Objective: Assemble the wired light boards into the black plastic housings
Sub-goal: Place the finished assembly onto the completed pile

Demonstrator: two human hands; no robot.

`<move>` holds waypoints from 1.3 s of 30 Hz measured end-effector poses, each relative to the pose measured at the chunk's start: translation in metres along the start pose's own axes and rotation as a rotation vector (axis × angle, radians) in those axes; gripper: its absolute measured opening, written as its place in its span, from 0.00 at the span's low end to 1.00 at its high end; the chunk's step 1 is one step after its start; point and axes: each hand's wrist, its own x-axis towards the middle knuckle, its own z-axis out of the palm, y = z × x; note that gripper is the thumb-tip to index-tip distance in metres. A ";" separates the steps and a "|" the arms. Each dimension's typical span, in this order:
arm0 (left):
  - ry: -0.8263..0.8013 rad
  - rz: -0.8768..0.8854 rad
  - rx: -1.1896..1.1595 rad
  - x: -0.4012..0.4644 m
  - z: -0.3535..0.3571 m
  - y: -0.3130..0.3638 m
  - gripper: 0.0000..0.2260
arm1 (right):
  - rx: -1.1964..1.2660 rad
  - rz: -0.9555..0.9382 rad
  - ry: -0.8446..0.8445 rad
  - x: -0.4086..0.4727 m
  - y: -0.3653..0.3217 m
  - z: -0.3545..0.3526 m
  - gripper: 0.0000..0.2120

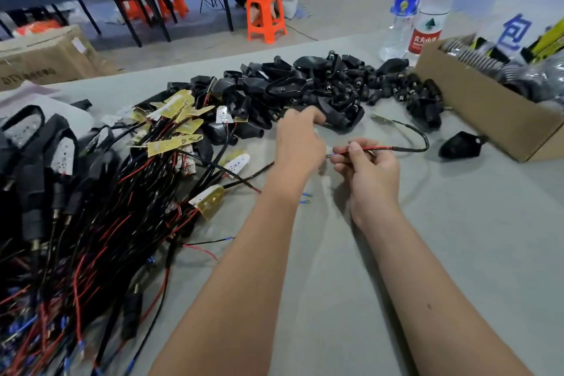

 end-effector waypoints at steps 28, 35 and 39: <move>0.247 0.028 -0.284 -0.101 -0.049 -0.062 0.24 | -0.327 -0.105 -0.365 -0.036 0.006 0.020 0.07; 0.255 0.074 -0.264 -0.104 -0.039 -0.066 0.18 | -0.531 -0.192 -0.380 -0.039 0.014 0.019 0.05; 0.230 0.084 -0.311 -0.105 -0.040 -0.066 0.20 | -0.471 -0.159 -0.404 -0.041 0.013 0.022 0.05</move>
